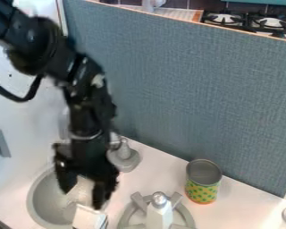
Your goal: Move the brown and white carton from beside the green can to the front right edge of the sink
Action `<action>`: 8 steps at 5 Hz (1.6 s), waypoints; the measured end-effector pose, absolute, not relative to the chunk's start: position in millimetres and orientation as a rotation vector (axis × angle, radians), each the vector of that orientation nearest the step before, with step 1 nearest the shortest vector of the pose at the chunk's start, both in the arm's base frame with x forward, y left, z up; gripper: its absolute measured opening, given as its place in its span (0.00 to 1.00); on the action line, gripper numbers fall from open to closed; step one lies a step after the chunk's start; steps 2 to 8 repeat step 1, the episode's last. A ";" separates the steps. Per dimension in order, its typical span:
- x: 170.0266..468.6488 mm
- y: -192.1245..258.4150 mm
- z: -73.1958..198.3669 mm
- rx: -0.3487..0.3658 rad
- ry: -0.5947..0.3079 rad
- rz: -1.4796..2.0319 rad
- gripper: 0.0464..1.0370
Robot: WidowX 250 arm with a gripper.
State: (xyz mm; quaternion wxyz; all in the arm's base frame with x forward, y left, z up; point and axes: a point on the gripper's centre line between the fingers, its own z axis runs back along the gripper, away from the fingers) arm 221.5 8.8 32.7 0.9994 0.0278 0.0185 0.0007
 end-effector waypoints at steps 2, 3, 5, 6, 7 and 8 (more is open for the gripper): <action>249.4 -20.8 52.7 0.021 -0.049 -0.083 0.97; 249.4 -20.8 52.7 0.021 -0.049 -0.083 0.97; 249.4 -20.8 52.7 0.021 -0.049 -0.083 0.97; 249.4 -20.8 52.7 0.021 -0.049 -0.083 0.97; 249.4 -20.8 52.7 0.021 -0.049 -0.083 0.97; 249.4 -20.8 52.7 0.021 -0.049 -0.083 0.97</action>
